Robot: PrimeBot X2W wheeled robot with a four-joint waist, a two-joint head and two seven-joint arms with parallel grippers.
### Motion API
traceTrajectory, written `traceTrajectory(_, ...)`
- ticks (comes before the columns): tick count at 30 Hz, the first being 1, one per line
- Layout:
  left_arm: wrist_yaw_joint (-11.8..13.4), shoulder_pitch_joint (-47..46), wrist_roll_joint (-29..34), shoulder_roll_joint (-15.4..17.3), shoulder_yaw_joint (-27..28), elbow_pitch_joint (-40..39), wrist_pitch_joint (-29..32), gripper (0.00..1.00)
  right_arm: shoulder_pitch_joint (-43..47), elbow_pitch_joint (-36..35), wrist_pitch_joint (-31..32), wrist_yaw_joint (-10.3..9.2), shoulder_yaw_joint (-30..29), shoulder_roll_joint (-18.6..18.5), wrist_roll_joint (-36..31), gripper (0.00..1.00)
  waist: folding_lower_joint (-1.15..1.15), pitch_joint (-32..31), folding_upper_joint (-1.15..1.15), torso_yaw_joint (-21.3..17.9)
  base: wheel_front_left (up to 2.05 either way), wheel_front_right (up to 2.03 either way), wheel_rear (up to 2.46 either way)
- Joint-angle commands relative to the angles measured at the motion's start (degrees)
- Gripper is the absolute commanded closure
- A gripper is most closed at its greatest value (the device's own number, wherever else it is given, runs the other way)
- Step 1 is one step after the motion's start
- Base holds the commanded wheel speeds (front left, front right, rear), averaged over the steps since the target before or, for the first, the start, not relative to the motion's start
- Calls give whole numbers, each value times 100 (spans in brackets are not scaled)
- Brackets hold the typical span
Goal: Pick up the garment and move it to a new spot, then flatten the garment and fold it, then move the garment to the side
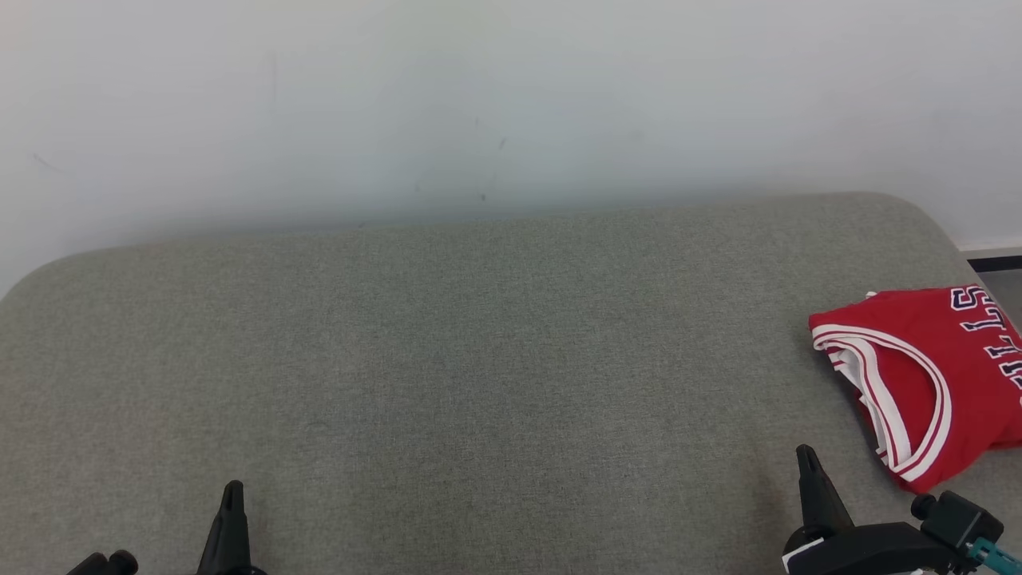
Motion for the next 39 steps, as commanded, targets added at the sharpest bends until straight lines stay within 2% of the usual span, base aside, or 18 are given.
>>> traceTrajectory(1,-29,-146,-227,28,27,-68,53,100,-135,-104,42,-4,-40,0,233,100,-1,4,0,4,0,0,0)
traceTrajectory(18,-120,-271,-1434,36,82,-45,367,100,-164,-253,319,-6,-191,3,1448,100,-1,45,0,42,0,0,0)
traceTrajectory(39,-208,-388,-2614,42,136,-20,675,100,-194,-394,591,-8,-341,7,2665,100,-1,94,0,87,0,0,0)
